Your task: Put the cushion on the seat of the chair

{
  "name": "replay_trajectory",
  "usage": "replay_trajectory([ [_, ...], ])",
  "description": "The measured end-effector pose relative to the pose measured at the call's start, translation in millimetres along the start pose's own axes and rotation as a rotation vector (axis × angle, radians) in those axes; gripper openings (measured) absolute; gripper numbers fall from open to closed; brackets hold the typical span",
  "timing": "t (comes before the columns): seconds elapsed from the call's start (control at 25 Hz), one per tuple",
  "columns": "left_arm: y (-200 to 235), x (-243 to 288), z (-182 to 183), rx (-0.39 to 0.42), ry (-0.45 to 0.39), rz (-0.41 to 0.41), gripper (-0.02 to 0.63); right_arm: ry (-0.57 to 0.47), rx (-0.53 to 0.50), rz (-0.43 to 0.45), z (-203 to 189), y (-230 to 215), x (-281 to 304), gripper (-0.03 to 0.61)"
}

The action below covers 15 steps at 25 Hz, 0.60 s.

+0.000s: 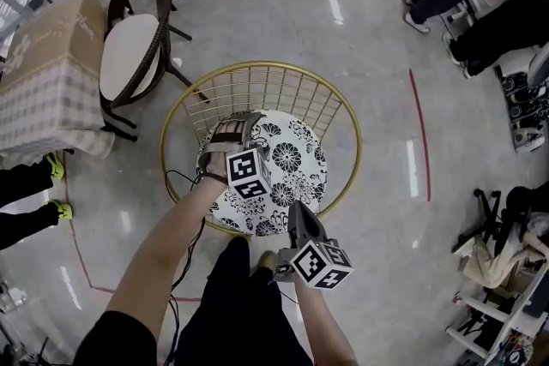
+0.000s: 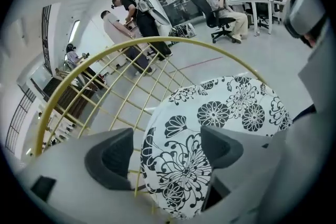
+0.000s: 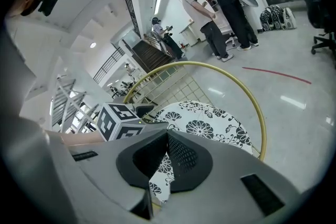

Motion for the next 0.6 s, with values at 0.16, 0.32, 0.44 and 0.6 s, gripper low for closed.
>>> replay_trajectory([
  [0.16,-7,-23,6,-0.113,-0.048,0.009,0.403,-0.052,-0.010,0.011,5,2,-15,0.023],
  [0.32,-17,-47,1,-0.274,-0.075,0.043,0.320,-0.055,-0.037,0.034,1,5,-32,0.023],
  [0.44,-27,-65,-4,-0.360,-0.087,0.074,0.262,-0.047,-0.068,0.053,-3,10,-43,0.023],
  [0.6,-45,-95,-5,-0.455,-0.119,0.120,0.210,-0.049,-0.095,0.093,-6,16,-60,0.023],
])
Point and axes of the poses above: the fingertips, and each gripper's own axes: x forward along the fingers, y to its left, z out of its top, the point moved 4 cm from there along -x, backward along the fingers, and after that the axes turned 10 degrees about -y, right-handed, at the moved point
